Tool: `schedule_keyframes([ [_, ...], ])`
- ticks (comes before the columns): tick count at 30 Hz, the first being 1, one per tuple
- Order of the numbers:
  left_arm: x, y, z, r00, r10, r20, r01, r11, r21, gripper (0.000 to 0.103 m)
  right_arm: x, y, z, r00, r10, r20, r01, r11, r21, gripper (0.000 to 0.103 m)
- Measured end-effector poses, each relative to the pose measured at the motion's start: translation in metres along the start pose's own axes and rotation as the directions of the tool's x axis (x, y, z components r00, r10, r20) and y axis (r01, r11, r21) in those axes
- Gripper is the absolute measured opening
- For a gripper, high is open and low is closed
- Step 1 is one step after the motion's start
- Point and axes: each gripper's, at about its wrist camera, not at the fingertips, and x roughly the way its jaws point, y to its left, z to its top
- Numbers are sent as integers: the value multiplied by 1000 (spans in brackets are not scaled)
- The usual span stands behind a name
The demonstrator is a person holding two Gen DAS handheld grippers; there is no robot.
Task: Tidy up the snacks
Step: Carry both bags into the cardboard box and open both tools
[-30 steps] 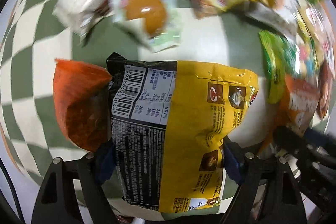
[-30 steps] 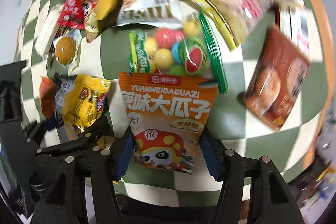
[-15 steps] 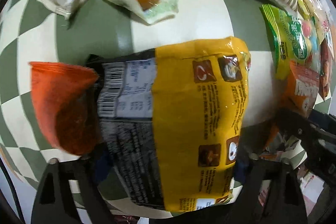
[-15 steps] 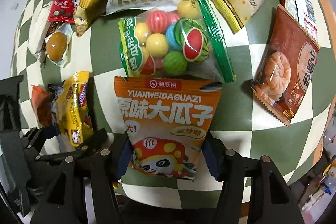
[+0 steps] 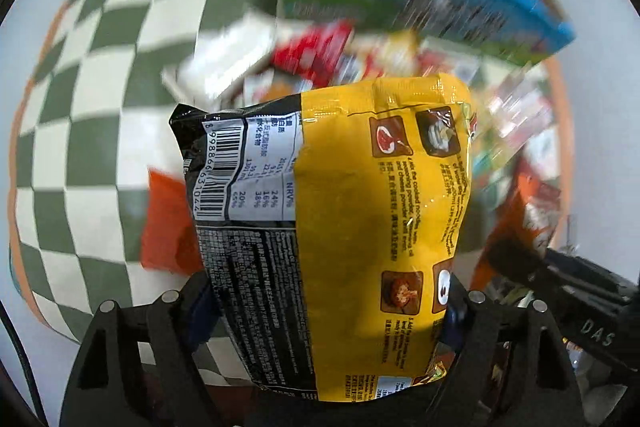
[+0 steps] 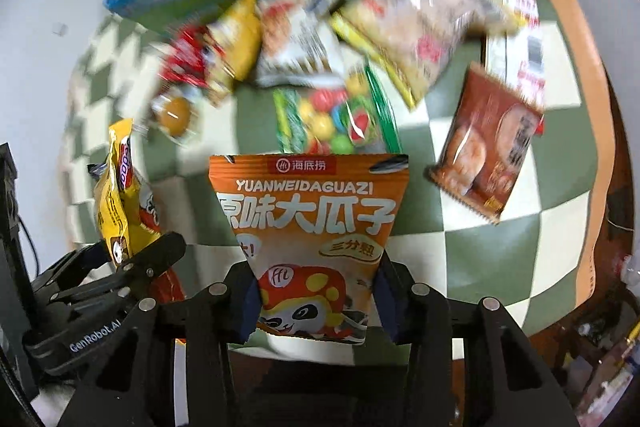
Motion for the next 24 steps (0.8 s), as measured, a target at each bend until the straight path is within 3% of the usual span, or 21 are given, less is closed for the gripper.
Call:
schedule_keyframes([
  [5, -63, 4, 34, 993, -67, 100, 69, 998, -15, 84, -70, -2, 33, 995, 84, 61, -81, 995, -55, 49],
  [10, -70, 12, 91, 979, -85, 187, 88, 996, -7, 84, -134, 3, 100, 979, 134, 152, -112, 983, -143, 49],
  [12, -75, 20, 133, 979, -80, 189, 83, 996, -9, 84, -144, 12, 138, 971, 135, 195, -101, 980, -174, 49],
  [16, -51, 24, 187, 989, -66, 130, 72, 997, -41, 84, -123, 25, 217, 968, 96, 232, -49, 978, -204, 49],
  [20, -14, 11, 255, 998, -47, 34, 49, 998, -47, 84, -94, 24, 285, 981, 45, 189, -7, 980, -198, 49],
  [24, 18, -9, 287, 999, -29, -43, 27, 999, -29, 84, -60, 16, 334, 992, 4, 125, 18, 983, -181, 49],
])
